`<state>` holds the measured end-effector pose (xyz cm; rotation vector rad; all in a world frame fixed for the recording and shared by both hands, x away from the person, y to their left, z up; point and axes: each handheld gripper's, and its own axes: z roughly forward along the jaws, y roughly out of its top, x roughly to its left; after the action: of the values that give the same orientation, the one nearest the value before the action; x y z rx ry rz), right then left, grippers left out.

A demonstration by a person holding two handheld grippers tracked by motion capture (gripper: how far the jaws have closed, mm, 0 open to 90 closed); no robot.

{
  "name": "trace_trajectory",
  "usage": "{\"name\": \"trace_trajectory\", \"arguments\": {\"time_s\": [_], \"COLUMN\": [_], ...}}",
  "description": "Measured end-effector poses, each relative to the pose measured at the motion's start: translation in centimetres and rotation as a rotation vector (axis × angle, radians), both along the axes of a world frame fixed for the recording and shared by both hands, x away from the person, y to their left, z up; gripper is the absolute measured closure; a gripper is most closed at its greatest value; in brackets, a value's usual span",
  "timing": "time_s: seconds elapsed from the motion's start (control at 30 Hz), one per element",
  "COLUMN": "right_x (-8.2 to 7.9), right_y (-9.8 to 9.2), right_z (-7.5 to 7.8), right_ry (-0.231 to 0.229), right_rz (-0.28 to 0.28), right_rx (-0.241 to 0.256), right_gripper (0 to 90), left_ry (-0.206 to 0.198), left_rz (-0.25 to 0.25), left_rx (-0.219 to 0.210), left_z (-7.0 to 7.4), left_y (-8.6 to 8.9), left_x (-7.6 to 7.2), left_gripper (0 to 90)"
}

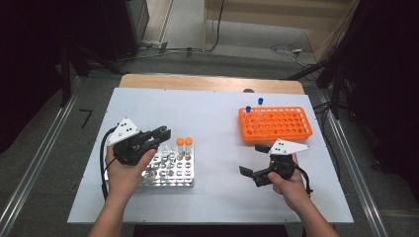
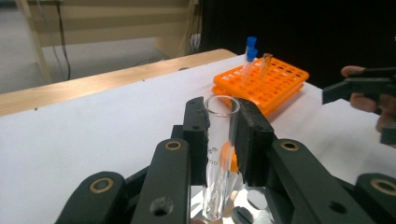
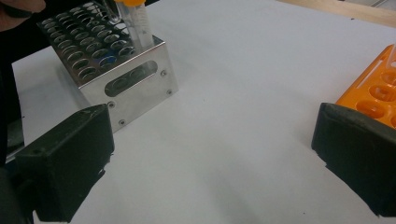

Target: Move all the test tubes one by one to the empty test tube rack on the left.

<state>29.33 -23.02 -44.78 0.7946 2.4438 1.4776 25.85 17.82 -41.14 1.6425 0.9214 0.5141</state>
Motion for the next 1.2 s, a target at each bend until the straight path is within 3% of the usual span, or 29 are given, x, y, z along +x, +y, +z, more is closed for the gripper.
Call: {"name": "trace_trajectory", "arguments": {"time_s": [0.37,0.7,1.0,1.2], "right_x": [0.1,0.0,0.1,0.1], "right_y": [-0.1,-0.1,-0.3,-0.3], "right_z": [-0.1,-0.1,-0.1,-0.1], "right_ry": [0.003,0.001,0.000,0.001], "right_rz": [-0.010,-0.009,-0.017,-0.022], "right_rx": [-0.002,-0.005,-0.004,-0.004], "right_gripper": [0.0,0.0,0.0,0.0], "left_ry": [-0.010,-0.002,0.076,0.106], "left_rz": [0.026,0.030,0.022,0.016], "left_rx": [0.031,0.121,0.141,0.161], "left_z": [-1.0,-1.8,-2.5,-2.7], "left_y": [-0.5,-1.7,-1.8,-1.9], "left_x": [0.4,0.7,1.0,1.1], "left_gripper": [76.3,76.3,75.9,75.7]}}
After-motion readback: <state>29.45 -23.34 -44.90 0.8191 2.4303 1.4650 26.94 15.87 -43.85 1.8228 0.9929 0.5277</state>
